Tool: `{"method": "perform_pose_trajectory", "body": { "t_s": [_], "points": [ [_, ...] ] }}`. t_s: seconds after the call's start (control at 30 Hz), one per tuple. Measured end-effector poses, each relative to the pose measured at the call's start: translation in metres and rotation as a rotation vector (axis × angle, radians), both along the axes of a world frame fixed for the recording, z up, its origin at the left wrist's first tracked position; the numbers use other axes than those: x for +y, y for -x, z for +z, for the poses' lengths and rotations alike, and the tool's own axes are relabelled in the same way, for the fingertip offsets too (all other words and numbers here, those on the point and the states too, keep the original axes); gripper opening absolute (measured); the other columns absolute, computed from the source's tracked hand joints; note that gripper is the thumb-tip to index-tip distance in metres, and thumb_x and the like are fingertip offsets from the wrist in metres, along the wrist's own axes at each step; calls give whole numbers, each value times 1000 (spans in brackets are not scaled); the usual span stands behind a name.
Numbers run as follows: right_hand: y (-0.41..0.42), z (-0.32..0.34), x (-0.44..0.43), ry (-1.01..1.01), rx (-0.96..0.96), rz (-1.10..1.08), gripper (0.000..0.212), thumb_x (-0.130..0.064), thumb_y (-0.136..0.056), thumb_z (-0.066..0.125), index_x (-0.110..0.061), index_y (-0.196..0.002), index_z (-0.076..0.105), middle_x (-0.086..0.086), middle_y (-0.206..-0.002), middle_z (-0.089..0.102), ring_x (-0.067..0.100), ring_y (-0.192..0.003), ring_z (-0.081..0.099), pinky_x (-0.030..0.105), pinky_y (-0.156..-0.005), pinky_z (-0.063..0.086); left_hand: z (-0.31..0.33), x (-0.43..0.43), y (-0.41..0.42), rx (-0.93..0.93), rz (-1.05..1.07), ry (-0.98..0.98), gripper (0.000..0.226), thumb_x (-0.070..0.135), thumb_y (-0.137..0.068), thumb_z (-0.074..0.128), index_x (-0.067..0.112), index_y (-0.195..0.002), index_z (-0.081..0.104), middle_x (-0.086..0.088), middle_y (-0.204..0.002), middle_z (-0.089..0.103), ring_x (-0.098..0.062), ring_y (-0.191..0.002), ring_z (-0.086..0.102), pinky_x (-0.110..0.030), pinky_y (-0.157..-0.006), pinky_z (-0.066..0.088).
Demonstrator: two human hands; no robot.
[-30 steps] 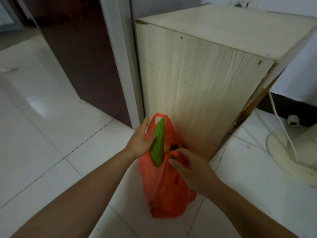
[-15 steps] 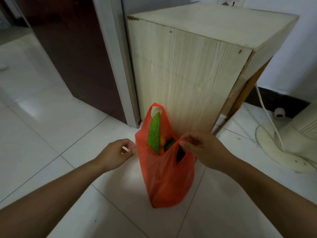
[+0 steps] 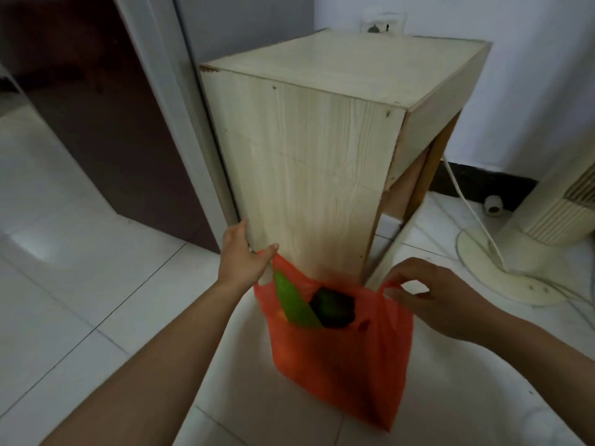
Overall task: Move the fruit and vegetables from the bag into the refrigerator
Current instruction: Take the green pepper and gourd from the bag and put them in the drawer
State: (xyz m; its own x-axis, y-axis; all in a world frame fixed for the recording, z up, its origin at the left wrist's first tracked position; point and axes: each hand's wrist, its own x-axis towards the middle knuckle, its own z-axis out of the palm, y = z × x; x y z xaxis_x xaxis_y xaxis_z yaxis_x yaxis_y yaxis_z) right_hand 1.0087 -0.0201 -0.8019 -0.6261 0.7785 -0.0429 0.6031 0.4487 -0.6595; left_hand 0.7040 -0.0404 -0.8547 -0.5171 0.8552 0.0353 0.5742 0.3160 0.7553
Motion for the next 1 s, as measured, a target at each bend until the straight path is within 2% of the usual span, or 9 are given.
{"method": "perform_pose_trajectory", "body": {
  "t_s": [0.1,0.23,0.37,0.5,0.67,0.77,0.83,0.93,1.0],
  "points": [
    [-8,-11,-7,50,6,-34,11,-30,-89,57,-40,-88,61,-19,-101,58,0,-99,55,26,-87,51,-22,4,-3,-64,-50,157,80,48,-75,68,19,-142,34,-8,-145,37,-21,-130,38,-31,-104,32],
    [-8,-10,-7,60,47,-56,13,-29,-90,56,-39,-84,62,-18,-95,63,-4,-92,58,18,-80,46,-25,-11,-9,-220,-161,128,12,26,-90,59,21,-100,64,-10,-103,68,-18,-78,69,-26,-66,52],
    [7,-5,-10,112,144,-62,11,-29,-92,52,-33,-87,61,-11,-89,64,4,-85,61,24,-78,51,0,-34,-1,-305,-163,156,22,24,-93,54,5,-98,66,-5,-79,61,-7,-46,58,-26,-56,51],
    [34,1,-15,22,174,24,15,-30,-93,51,-41,-84,54,-16,-85,60,-1,-83,58,14,-70,45,28,-65,11,-243,-192,188,26,27,-91,57,2,-92,67,-7,-78,61,-8,-53,61,-24,-59,54],
    [67,4,-10,-4,253,59,19,-27,-94,50,-40,-80,54,-17,-80,60,-6,-78,58,9,-66,46,44,-100,35,-57,-147,110,23,33,-91,55,21,-78,70,3,-72,67,-18,-74,66,-39,-78,55],
    [77,-11,-10,-62,63,209,23,-26,-93,53,-44,-79,50,-19,-82,58,-6,-82,56,8,-65,42,28,-121,45,119,-172,238,27,34,-94,49,21,-82,69,6,-78,67,-11,-77,63,-21,-70,48],
    [75,-26,-9,-109,-68,300,24,-25,-92,54,-44,-79,48,-16,-81,56,0,-77,55,12,-65,40,11,-133,54,235,-172,334,31,36,-94,47,15,-83,67,3,-80,66,-15,-78,62,-21,-66,42],
    [66,-39,-6,-172,-292,399,8,-31,-92,54,-27,-87,59,-10,-83,58,6,-76,56,21,-68,45,-10,-146,73,373,-97,408,29,36,-89,55,11,-101,61,-7,-93,62,-26,-90,60,-31,-69,43],
    [64,-41,-7,-149,-369,438,16,-40,-88,57,-25,-87,58,-12,-81,56,6,-74,55,25,-69,47,-18,-143,77,476,-110,358,58,35,-82,66,11,-130,44,-13,-124,51,-30,-112,53,-37,-83,47]
  ]
}}
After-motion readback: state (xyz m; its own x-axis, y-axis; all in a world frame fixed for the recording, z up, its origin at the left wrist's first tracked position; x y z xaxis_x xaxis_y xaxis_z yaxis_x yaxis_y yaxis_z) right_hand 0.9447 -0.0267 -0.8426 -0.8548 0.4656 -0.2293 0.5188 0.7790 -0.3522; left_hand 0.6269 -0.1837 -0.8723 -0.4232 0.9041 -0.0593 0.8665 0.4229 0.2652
